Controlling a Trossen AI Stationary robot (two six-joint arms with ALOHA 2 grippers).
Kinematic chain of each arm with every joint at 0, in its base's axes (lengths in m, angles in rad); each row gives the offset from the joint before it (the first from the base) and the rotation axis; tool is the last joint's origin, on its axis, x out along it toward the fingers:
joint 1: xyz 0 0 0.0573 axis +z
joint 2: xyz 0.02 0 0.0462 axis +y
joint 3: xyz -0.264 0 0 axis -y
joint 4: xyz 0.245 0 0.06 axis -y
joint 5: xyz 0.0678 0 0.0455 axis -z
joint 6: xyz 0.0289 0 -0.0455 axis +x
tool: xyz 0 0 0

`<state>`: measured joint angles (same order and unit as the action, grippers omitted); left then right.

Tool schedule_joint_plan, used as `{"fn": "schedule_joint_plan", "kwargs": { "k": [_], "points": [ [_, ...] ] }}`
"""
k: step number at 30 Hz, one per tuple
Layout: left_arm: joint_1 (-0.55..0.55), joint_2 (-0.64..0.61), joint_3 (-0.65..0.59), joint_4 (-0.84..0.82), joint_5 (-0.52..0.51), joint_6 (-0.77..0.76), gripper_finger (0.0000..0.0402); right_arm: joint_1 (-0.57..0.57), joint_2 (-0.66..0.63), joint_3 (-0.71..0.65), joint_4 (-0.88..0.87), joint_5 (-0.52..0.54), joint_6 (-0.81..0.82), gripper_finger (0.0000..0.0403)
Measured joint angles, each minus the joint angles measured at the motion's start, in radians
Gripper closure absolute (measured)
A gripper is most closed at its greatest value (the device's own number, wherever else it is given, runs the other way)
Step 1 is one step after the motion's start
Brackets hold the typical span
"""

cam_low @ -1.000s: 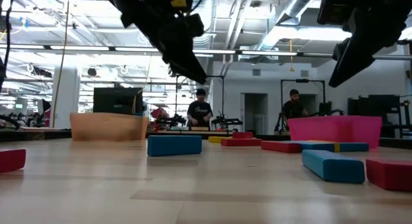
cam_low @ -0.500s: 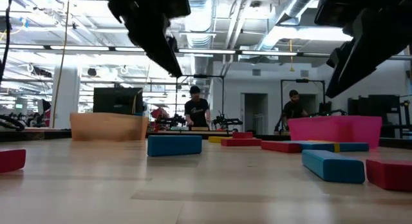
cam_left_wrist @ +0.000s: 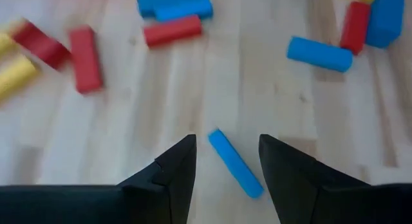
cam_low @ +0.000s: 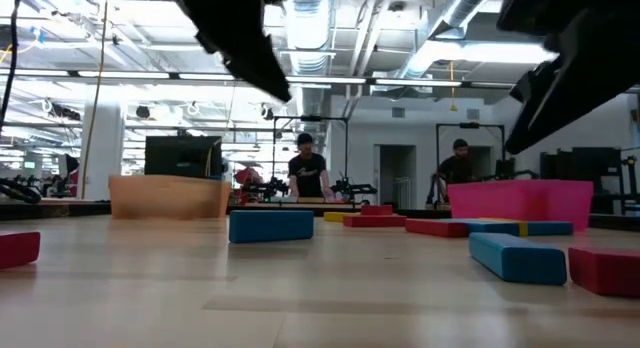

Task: Sort blocks
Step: Put the blue rectangle block into the orange bin

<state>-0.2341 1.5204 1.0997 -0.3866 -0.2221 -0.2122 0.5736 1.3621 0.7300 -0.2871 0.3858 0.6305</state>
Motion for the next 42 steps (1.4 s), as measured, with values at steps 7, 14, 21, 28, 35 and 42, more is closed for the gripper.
{"fn": "schedule_joint_plan", "kwargs": {
  "k": [7, 14, 21, 28, 35, 42],
  "points": [
    [-0.048, 0.0, -0.074, 0.027, 0.031, -0.076, 0.0236, 0.064, 0.001, 0.0, 0.051, 0.107, -0.093, 0.0177],
    [-0.049, 0.0, -0.133, 0.141, 0.006, -0.069, 0.0236, 0.075, 0.001, 0.0, 0.068, 0.151, -0.133, 0.0177],
    [-0.048, 0.0, -0.139, 0.18, -0.096, 0.021, 0.0236, 0.072, 0.001, 0.0, 0.09, 0.202, -0.135, 0.0177],
    [-0.041, 0.0, -0.139, 0.286, -0.097, 0.164, 0.0236, 0.07, 0.001, 0.0, 0.12, 0.271, -0.144, 0.0177],
    [-0.017, 0.0, -0.139, 0.311, -0.098, 0.207, 0.0236, 0.066, 0.001, 0.0, 0.128, 0.272, -0.134, 0.0177],
    [-0.016, 0.0, -0.139, 0.34, -0.077, 0.205, 0.0236, 0.071, 0.001, 0.0, 0.136, 0.272, -0.134, 0.0177]
  ]
}}
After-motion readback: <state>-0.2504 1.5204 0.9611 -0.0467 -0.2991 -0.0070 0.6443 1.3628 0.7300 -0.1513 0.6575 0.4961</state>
